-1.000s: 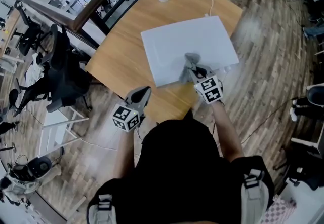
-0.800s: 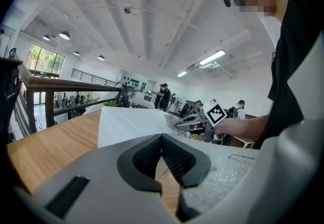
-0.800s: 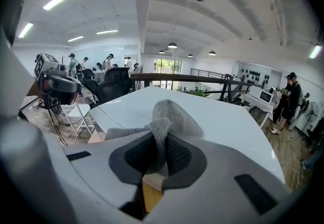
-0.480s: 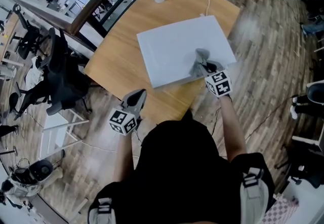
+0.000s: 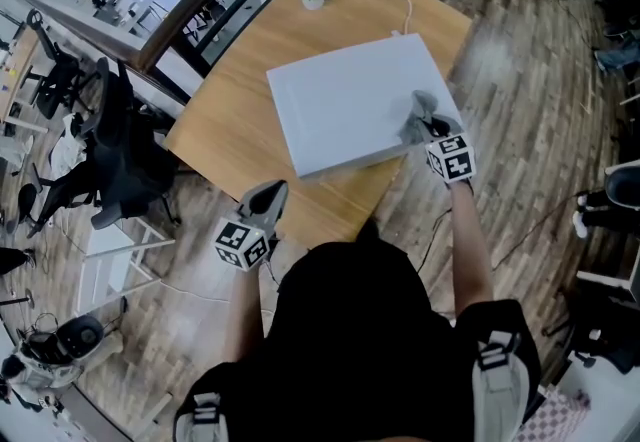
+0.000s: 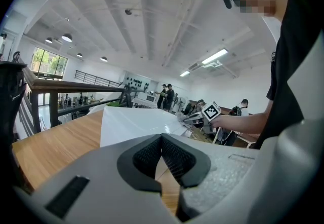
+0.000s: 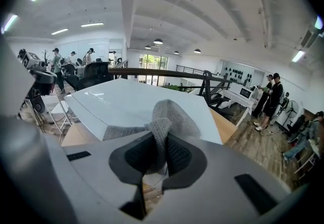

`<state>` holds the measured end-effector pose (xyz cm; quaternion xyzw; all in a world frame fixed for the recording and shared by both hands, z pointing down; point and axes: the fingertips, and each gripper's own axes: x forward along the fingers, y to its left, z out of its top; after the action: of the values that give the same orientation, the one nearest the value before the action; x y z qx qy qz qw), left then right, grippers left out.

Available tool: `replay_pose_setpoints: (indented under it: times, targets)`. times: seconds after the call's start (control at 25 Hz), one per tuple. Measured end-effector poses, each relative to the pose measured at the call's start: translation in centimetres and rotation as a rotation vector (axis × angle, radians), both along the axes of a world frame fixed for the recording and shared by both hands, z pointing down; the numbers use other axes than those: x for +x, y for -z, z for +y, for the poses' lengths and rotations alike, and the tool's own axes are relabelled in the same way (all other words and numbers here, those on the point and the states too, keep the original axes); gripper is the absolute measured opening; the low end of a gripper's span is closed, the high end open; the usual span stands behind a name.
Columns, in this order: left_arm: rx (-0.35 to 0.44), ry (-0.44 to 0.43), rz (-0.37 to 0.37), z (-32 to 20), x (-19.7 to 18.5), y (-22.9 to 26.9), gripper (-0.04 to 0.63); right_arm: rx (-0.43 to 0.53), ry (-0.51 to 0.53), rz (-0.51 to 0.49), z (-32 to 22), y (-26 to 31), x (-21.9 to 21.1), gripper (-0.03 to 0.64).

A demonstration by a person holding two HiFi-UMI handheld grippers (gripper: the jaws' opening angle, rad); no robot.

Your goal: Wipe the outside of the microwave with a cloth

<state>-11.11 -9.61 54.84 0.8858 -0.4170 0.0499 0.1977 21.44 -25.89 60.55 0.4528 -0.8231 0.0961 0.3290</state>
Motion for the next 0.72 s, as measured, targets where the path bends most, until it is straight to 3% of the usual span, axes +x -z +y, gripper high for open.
replay_pose_setpoints:
  times: [0.72]
  targets:
    - [-0.005, 0.009, -0.007, 0.4, 2.0, -0.1, 0.002, -0.015, -0.037, 0.01, -2.5, -0.2, 5.4, 0.032]
